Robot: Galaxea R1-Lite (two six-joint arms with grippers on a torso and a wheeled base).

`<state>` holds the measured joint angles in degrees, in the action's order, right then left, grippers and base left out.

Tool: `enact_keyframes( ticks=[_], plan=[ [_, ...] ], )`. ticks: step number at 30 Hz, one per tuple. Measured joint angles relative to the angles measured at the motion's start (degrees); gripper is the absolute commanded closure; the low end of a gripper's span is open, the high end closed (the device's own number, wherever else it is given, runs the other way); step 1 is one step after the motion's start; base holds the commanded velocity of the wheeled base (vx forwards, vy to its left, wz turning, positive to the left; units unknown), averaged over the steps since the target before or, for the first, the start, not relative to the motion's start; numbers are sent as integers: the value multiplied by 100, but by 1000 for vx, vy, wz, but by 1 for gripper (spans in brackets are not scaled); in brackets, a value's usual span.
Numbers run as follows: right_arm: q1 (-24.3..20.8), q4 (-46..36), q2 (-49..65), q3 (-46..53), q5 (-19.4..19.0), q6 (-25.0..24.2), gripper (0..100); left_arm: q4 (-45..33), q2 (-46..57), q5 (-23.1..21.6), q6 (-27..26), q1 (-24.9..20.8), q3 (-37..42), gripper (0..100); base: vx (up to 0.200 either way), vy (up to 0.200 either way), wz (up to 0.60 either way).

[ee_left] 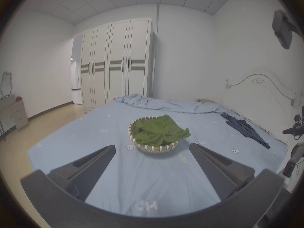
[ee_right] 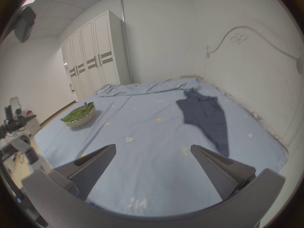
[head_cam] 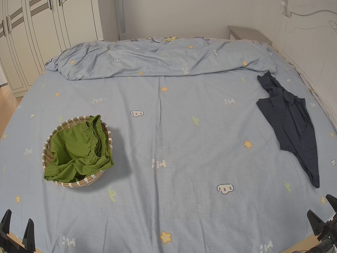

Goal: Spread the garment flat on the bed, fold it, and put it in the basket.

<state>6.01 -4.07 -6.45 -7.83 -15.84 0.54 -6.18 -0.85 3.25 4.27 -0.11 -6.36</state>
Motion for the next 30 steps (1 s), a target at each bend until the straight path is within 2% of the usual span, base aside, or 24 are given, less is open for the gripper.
enact_keyframes(
  ticks=[4, 8, 10, 22, 27, 30],
  plan=[
    [11, 663, 34, 430, 623, 118, 0, 440, 15, -94, -184, 1, 321, 0, 0, 0, 0],
    [27, 653, 48, 616, 1300, 193, 0, 594, 20, -176, -347, 1, 480, 0, 0, 0, 0],
    [52, 475, 50, 656, 1493, 85, 0, 625, 20, -213, -389, 1, 510, 0, 0, 0, 0],
    [236, 358, 50, 679, 1526, 26, 0, 653, 20, -241, -384, 6, 535, 0, 0, 0, 0],
    [241, 402, 50, 681, 1654, -98, 0, 651, 20, -241, -384, 11, 535, 0, 0, 0, 0],
    [187, 405, 52, 681, 1530, -35, 0, 651, 17, -239, -384, 11, 535, 0, 0, 0, 0]
  ],
)
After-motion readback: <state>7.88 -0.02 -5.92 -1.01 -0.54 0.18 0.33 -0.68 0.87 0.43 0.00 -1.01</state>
